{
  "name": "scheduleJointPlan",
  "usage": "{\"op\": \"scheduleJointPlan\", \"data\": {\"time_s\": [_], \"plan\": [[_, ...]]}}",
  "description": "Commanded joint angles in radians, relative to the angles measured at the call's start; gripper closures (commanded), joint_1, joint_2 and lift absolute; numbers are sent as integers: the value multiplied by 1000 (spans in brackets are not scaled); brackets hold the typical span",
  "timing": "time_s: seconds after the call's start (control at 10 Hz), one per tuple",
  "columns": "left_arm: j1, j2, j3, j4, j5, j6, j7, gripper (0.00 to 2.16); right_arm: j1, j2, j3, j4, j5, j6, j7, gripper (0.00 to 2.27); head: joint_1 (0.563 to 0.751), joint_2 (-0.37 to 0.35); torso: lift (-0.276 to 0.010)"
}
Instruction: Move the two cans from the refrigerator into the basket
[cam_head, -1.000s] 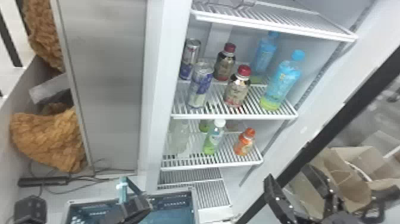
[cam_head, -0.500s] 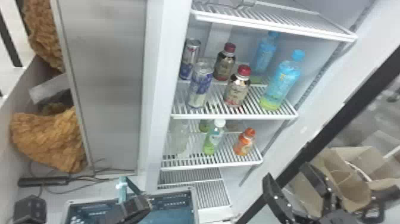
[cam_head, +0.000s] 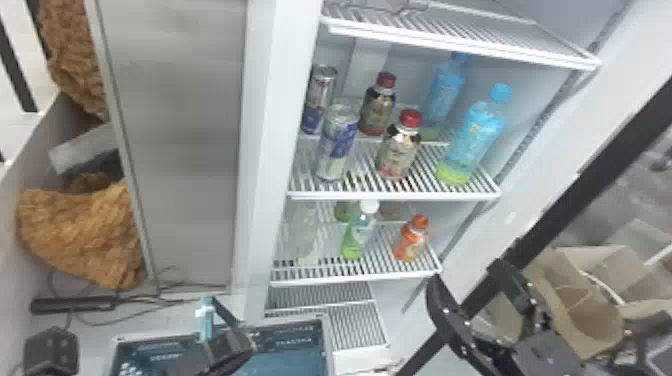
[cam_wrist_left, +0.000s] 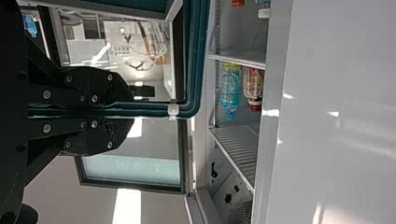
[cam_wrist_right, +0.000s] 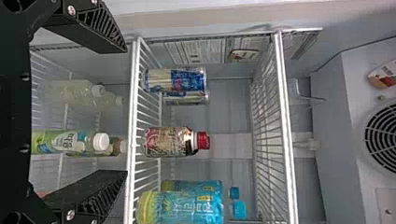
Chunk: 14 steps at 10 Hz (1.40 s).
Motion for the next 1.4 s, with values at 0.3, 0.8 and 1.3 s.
{"op": "scheduleJointPlan", "data": {"time_s": [0.3, 0.8, 1.3], "plan": [[-2, 4, -3, 1, 2, 0, 0, 1191, -97, -23, 76, 35, -15, 33, -57, 111, 695, -350, -31], [0, 4, -9, -2, 36, 0, 0, 1191, -242, -44, 150, 101, -1, 90, -131, 116, 695, -350, -31], [5, 4, -3, 1, 36, 0, 0, 1191, -397, -60, 187, 131, 67, 220, -186, 116, 695, -350, -31]]}}
